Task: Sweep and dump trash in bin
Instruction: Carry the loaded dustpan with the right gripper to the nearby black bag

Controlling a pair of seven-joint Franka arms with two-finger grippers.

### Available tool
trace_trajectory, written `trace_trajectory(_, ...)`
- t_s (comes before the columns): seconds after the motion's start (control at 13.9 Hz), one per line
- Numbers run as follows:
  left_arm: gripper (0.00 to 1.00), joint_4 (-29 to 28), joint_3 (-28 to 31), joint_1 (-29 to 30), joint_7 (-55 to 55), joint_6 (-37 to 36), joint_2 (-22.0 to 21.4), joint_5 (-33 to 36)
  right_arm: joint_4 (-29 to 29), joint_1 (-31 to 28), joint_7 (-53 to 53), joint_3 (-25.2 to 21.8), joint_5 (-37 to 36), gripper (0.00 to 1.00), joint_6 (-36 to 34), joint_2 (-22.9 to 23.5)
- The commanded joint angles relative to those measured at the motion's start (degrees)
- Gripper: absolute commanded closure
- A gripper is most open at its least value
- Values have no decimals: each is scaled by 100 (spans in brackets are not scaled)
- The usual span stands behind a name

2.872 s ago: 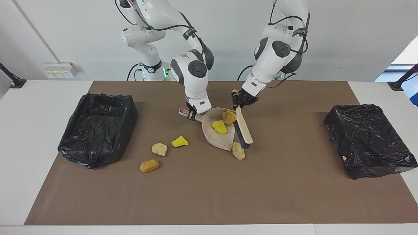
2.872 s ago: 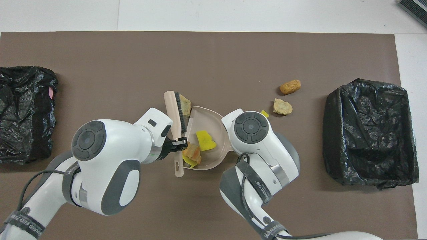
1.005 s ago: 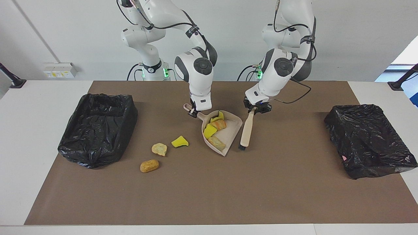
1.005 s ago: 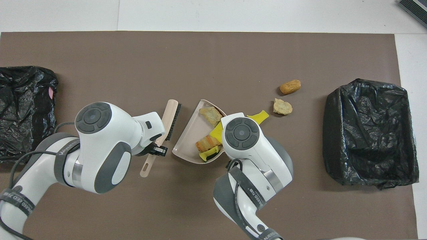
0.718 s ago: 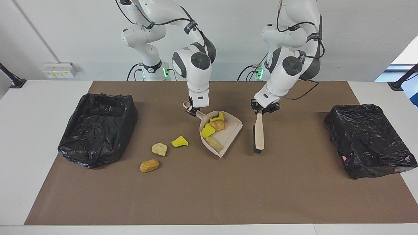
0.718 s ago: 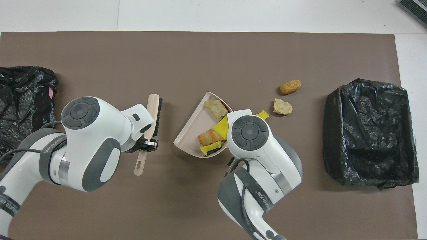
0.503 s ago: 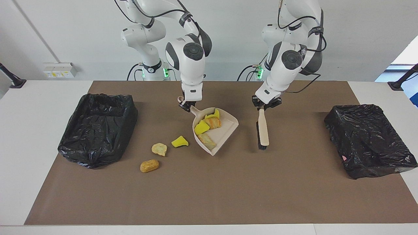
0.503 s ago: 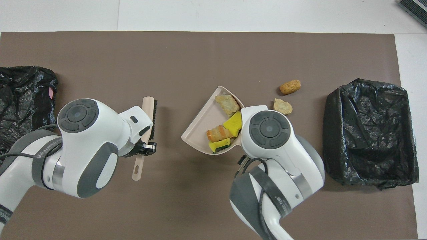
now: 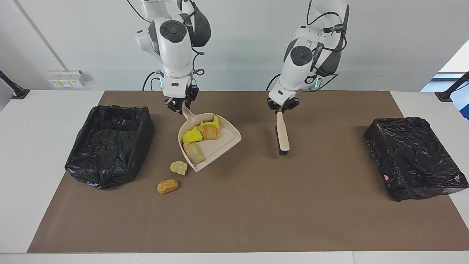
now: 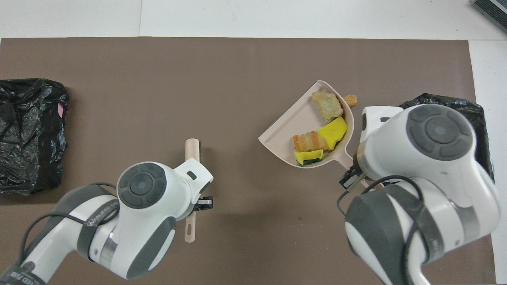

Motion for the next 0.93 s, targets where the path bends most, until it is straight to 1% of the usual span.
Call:
trace_trajectory(0.0,100,-844,64,-653,-535,469,-670,57,299,-721,-807,5,22,100,-404,-140)
trace_trajectory(0.14,100,-1214,55,-1145,-1069,925,-759,57,397,-1249,-1309,5,-39,100,-616,-140)
trace_trajectory(0.36,100,-1390,55,-1550,-1632,1129,-716,22,371,-2092,-2047,-12,-118,100,-652,-158)
trace_trajectory(0.5,100,-1654,55,-1902,-2142,1602,-663,13,353,-2611,-2635,-21,-180,100,-634,-158)
trace_trajectory(0.65,100,-1690,55,-1912,-2162,1692,-654,4,344,-3112,-3067,-30,-381,100,-582,-175)
trace_trajectory(0.79,100,-1690,55,-1912,-2136,1710,-637,4,300,-3482,-3375,-21,-758,100,-538,-237)
trace_trajectory(0.86,83,-1681,64,-1895,-2083,1701,-610,4,283,-3632,-3455,-21,-1004,100,-494,-254)
